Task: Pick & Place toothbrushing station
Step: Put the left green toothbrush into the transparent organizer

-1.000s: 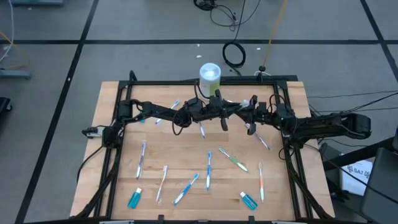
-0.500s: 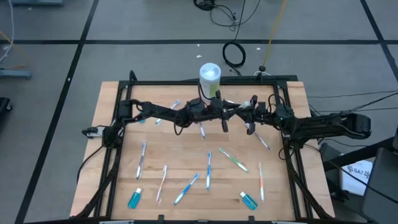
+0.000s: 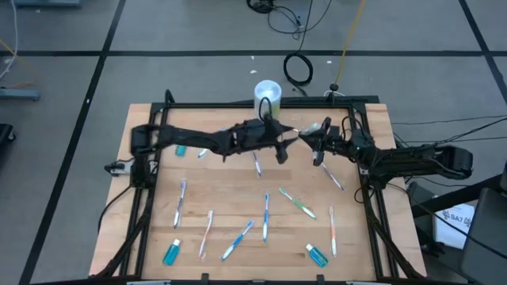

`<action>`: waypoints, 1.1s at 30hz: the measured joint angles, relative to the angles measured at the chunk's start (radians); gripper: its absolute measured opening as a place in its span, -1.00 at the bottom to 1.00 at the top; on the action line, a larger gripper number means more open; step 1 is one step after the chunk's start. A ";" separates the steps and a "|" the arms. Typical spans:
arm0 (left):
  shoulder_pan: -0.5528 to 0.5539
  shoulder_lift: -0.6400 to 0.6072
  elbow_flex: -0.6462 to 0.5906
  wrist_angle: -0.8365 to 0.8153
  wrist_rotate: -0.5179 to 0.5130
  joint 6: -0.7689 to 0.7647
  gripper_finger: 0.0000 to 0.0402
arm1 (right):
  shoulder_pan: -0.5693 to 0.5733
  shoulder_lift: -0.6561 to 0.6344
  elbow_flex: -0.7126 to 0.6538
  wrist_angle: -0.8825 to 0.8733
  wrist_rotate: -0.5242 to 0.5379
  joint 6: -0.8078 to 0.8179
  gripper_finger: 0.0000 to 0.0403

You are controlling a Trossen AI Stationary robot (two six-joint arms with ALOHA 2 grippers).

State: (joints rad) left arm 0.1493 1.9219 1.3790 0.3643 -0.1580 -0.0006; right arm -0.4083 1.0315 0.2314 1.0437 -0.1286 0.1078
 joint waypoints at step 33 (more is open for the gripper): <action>0.165 -0.931 -0.641 -0.477 -0.140 -0.060 -0.36 | -0.123 0.282 0.308 -0.445 0.284 -0.057 -0.93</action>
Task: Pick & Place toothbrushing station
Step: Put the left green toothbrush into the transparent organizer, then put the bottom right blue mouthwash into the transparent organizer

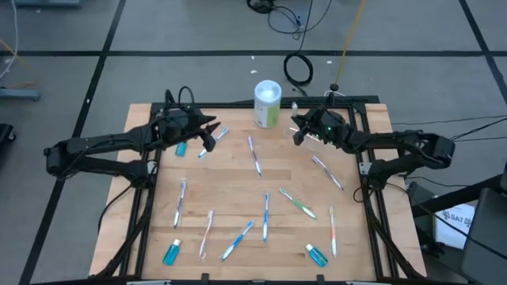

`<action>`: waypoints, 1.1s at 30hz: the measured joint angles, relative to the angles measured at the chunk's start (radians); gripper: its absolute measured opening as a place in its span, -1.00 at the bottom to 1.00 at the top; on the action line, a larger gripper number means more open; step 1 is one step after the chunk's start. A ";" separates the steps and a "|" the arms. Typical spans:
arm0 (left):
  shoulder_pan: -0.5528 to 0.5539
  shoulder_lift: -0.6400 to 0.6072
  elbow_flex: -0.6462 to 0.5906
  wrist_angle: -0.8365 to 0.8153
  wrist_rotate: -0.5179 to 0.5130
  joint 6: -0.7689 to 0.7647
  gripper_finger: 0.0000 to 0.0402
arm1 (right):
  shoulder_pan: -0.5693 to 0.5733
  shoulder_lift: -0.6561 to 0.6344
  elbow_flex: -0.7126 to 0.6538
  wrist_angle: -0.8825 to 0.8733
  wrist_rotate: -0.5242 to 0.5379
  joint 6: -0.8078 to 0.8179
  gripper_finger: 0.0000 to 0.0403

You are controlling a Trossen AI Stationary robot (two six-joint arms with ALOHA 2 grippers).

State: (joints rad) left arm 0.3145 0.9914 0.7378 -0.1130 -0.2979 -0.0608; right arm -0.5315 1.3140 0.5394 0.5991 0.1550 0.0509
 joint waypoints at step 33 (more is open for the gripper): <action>0.013 -0.014 -0.016 0.029 0.000 0.040 -0.36 | -0.082 0.132 0.002 0.086 -0.077 0.066 -0.13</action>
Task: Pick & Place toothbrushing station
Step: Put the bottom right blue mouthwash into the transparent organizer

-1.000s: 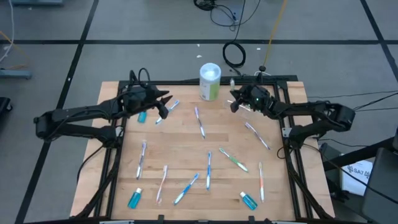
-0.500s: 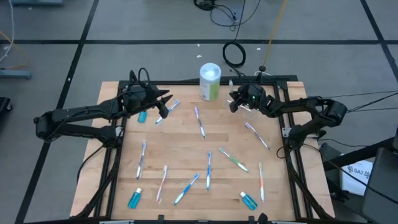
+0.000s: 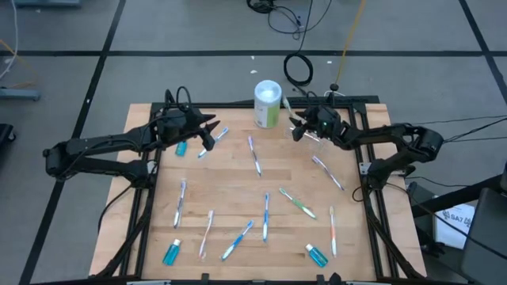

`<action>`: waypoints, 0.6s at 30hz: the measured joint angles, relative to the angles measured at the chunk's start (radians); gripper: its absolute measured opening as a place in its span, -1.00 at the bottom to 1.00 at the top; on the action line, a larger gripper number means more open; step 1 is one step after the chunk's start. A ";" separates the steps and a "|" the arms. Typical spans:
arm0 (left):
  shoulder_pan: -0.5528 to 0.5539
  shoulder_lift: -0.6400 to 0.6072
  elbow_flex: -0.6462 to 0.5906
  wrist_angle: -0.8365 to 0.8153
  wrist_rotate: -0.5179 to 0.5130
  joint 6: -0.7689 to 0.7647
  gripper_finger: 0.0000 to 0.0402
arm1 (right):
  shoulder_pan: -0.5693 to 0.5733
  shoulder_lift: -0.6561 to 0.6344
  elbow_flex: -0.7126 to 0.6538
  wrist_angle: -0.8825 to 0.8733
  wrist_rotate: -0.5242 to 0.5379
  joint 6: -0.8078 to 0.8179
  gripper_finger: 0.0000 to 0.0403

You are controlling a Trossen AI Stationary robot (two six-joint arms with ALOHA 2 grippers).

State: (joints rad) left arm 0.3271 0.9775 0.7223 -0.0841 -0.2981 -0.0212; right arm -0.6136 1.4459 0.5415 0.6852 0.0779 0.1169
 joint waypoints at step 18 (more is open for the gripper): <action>0.000 0.011 0.000 -0.073 0.000 -0.015 -0.36 | 0.274 -0.349 0.000 -0.093 -0.001 -0.087 -0.10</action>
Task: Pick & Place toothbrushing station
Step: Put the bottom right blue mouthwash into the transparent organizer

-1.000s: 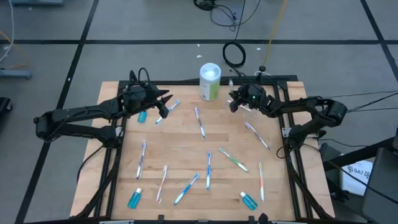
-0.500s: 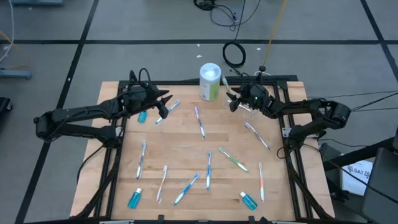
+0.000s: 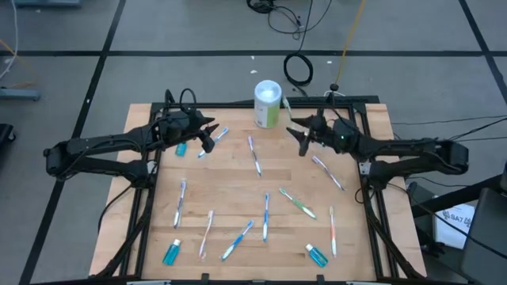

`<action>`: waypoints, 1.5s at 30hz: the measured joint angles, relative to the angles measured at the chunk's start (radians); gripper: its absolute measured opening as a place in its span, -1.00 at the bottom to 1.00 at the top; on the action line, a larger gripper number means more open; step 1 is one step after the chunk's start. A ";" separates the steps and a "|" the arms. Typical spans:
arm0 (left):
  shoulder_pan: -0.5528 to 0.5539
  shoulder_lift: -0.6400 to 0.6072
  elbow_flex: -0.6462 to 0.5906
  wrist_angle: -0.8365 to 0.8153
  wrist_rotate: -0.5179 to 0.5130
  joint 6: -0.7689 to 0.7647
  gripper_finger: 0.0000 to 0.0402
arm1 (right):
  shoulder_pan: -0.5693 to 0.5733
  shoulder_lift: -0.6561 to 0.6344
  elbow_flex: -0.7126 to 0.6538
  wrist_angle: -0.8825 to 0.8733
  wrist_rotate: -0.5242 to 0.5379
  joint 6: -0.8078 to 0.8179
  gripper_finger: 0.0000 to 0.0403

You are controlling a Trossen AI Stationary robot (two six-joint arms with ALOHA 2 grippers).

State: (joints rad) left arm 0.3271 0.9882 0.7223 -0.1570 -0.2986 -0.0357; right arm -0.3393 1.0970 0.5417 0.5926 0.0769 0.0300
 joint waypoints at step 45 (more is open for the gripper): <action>0.000 0.000 0.000 0.323 -0.001 0.091 -0.36 | 0.880 0.585 0.662 -1.021 -0.244 1.158 -0.14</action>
State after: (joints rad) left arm 0.3269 0.9882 0.7227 0.1662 -0.2993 0.0555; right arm 0.5404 1.6823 1.2034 -0.4280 -0.1674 1.1878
